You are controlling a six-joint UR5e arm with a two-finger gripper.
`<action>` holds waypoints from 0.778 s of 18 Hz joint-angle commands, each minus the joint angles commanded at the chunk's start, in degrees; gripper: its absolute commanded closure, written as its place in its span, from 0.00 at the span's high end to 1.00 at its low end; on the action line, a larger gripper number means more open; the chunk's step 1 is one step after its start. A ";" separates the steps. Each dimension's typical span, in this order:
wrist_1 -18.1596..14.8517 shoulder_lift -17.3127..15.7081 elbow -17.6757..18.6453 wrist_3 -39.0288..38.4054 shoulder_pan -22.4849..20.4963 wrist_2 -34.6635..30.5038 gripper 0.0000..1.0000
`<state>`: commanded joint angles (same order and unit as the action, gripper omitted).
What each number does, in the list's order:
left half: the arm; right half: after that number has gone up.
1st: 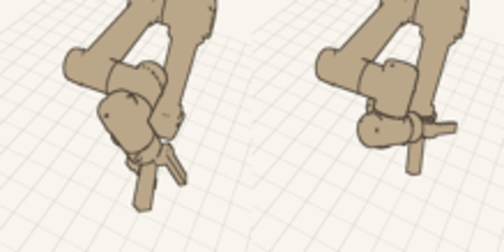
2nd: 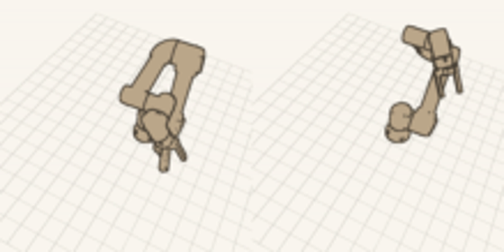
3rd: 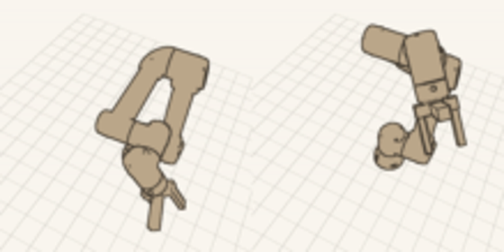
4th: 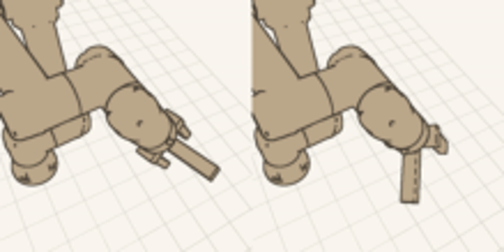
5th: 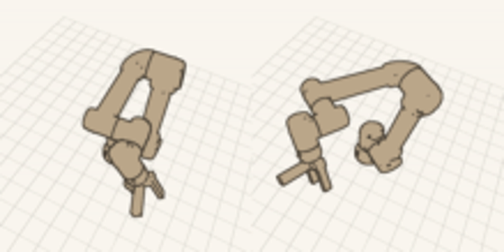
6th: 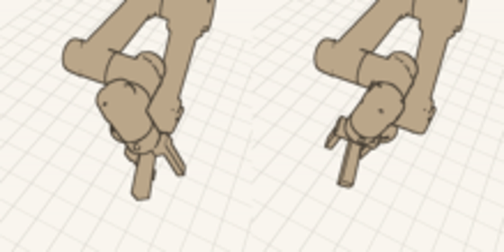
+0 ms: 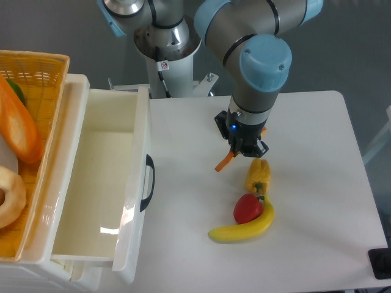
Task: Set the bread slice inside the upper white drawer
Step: 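Close the gripper on the yellow bread slice standing on edge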
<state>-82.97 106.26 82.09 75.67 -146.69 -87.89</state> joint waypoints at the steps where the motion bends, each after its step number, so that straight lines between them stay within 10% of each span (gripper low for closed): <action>1: 0.09 0.00 0.26 0.00 0.00 0.09 0.00; 14: -2.55 -3.94 -0.96 -6.75 -0.17 0.44 0.00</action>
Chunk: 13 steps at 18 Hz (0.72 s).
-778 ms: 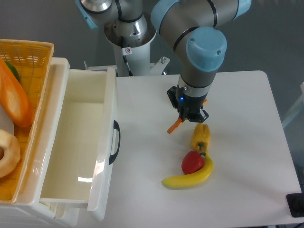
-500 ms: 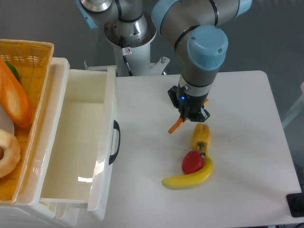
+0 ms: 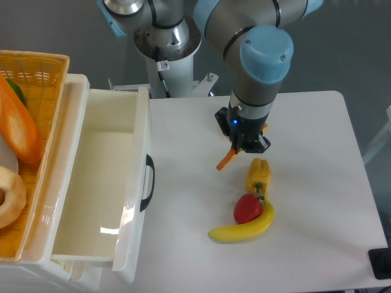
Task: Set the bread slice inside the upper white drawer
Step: 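Close the gripper on the yellow bread slice standing on edge, then lift the bread slice and carry it toward the open white drawer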
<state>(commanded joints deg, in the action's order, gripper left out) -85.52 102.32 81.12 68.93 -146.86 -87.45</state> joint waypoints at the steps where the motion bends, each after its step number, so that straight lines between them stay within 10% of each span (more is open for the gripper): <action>1: -0.44 -1.06 -0.18 -3.59 0.00 0.61 0.00; 13: -2.73 -10.28 -1.67 -22.51 -0.53 10.02 0.00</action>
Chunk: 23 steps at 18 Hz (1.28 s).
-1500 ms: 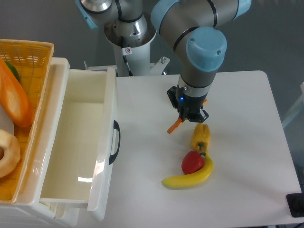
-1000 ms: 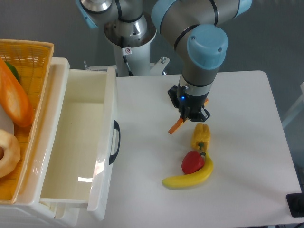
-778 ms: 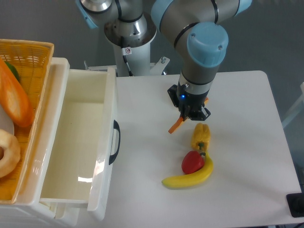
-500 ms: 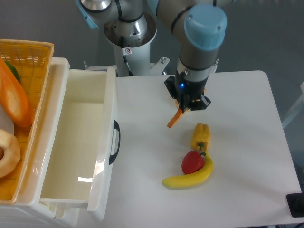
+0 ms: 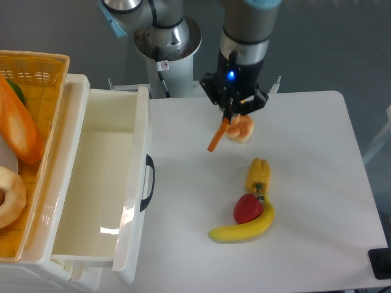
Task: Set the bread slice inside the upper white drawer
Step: 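Lift the bread slice and carry it toward the open white drawer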
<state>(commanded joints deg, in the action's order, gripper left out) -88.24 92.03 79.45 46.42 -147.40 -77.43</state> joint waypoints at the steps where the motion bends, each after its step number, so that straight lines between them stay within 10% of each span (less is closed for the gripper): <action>1: 0.00 -0.62 0.00 -1.23 0.26 0.70 0.00; 23: 4.38 -1.95 1.31 -23.56 10.98 11.34 0.00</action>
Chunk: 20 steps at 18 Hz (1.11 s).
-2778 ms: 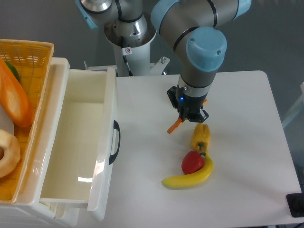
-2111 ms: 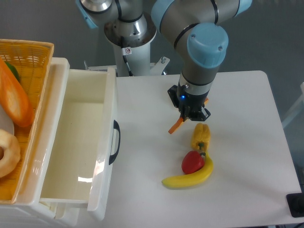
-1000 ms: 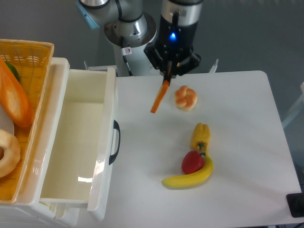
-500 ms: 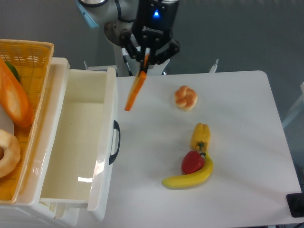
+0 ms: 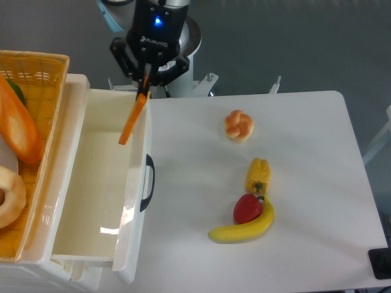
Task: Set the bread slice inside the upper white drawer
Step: 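Lift the bread slice and carry it toward the open white drawer, then lower the slice into the drawer and open the gripper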
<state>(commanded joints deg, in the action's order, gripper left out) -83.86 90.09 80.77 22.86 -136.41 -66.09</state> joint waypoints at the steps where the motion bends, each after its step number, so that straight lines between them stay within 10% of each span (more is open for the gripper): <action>1: 0.97 0.09 0.35 -0.70 0.44 0.00 0.00; 8: 3.96 2.72 1.06 -2.99 2.46 0.00 0.00; 13: 4.31 3.78 1.41 -2.12 3.08 -0.26 0.41; 20: 6.78 4.31 1.41 -2.11 3.26 -0.44 0.58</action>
<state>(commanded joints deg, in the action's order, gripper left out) -77.08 94.39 82.18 20.74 -133.15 -66.53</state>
